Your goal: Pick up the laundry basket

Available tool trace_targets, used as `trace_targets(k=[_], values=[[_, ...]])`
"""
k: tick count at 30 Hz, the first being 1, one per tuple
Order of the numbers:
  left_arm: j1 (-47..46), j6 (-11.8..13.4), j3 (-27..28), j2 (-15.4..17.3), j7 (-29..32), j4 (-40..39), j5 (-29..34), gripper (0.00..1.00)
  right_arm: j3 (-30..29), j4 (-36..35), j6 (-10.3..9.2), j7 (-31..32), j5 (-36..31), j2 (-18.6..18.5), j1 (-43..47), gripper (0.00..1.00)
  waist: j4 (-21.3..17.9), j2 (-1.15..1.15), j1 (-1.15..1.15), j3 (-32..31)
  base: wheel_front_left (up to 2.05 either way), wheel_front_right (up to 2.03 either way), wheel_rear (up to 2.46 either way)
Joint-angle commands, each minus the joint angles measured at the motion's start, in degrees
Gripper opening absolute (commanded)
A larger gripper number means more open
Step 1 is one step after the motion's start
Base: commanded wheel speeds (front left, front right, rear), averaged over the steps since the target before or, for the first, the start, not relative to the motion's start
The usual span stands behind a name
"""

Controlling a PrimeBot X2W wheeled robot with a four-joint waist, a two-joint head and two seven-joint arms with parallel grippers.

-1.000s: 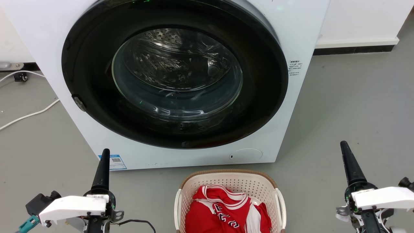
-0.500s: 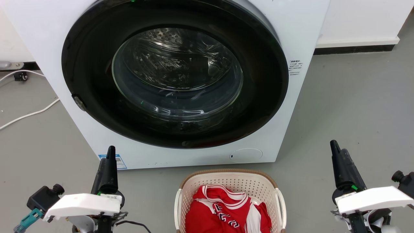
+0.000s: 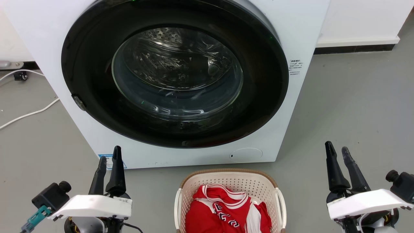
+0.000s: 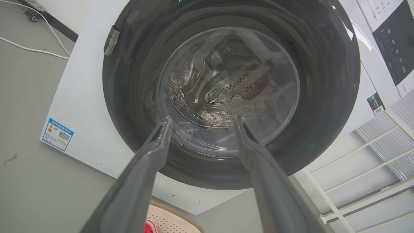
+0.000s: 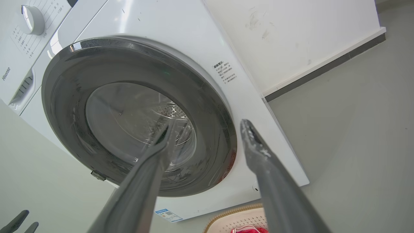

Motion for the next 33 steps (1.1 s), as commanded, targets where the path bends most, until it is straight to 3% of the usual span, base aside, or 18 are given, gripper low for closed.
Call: trace_targets(k=[1, 33], values=[[0.06, 0.16, -0.17, 0.21, -0.58, -1.11, 1.65, 1.0, 0.19, -1.23, 0.02, -0.61, -1.73, -0.19, -0.11, 1.0, 0.01, 0.0, 0.0, 0.03, 0.0, 0.0, 0.0], [2.06, 2.2, -2.47, 0.25, -5.47, -2.47, 24.36, 1.0, 0.78, -3.41, 0.01, -5.49, -25.3, -0.24, 2.07, 1.0, 0.2, 0.0, -0.01, 0.65, 0.0, 0.0, 0.0]])
